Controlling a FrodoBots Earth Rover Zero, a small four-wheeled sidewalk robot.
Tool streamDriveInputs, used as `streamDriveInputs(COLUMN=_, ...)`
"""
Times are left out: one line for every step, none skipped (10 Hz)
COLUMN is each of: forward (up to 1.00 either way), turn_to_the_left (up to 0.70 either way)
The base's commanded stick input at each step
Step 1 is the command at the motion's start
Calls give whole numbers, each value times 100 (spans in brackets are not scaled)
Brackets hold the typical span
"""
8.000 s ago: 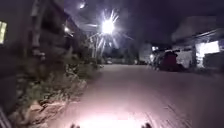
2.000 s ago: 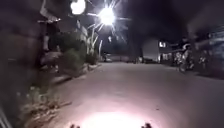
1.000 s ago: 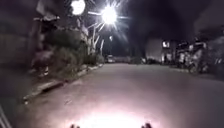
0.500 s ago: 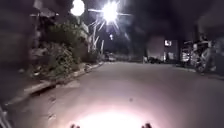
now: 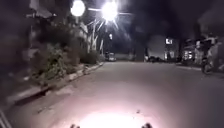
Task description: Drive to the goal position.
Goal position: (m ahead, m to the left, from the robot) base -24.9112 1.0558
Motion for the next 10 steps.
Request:
streamDriveInputs(forward=70, turn_to_the_left=-32)
streamDriveInputs(forward=70, turn_to_the_left=-5)
streamDriveInputs(forward=70, turn_to_the_left=0)
streamDriveInputs(forward=70, turn_to_the_left=0)
streamDriveInputs(forward=70, turn_to_the_left=0)
streamDriveInputs(forward=70, turn_to_the_left=0)
streamDriveInputs(forward=70, turn_to_the_left=0)
streamDriveInputs(forward=70, turn_to_the_left=0)
streamDriveInputs(forward=70, turn_to_the_left=0)
streamDriveInputs(forward=70, turn_to_the_left=0)
